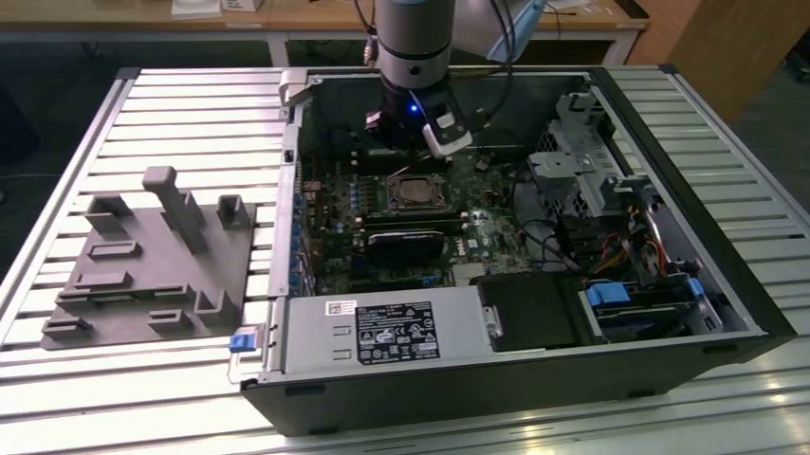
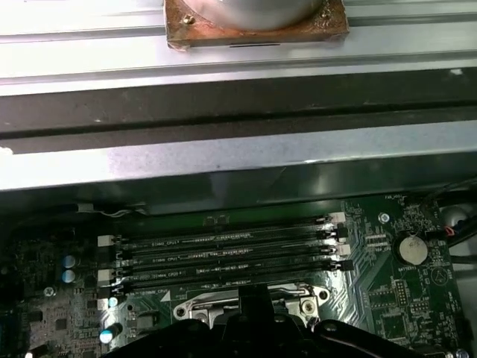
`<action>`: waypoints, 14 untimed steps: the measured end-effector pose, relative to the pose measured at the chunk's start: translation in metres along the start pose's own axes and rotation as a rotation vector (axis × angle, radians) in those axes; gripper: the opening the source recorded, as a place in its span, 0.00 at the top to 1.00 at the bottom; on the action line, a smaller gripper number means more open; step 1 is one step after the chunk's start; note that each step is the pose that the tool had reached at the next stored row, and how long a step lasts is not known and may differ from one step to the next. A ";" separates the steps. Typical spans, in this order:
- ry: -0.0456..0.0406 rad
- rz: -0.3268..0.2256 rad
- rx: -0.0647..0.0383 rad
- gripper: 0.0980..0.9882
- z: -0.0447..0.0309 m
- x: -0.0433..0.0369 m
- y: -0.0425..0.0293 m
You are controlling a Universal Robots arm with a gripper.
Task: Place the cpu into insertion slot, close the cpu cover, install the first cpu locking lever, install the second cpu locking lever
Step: 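Install the first cpu locking lever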
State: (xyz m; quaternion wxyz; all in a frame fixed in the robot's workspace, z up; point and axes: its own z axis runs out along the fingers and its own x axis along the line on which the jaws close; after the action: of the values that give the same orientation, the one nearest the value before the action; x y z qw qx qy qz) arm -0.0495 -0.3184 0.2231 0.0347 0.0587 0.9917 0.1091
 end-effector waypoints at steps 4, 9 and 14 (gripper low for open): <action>0.0004 0.000 -0.002 0.99 0.0046 -0.0004 -0.0009; 0.0003 0.001 -0.002 0.99 0.0083 -0.0035 -0.0012; -0.0001 0.000 0.001 0.99 0.0110 -0.0064 -0.0007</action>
State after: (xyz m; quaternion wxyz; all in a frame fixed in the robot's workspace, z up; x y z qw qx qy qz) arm -0.0423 -0.3175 0.2126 0.0347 0.0589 0.9917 0.1086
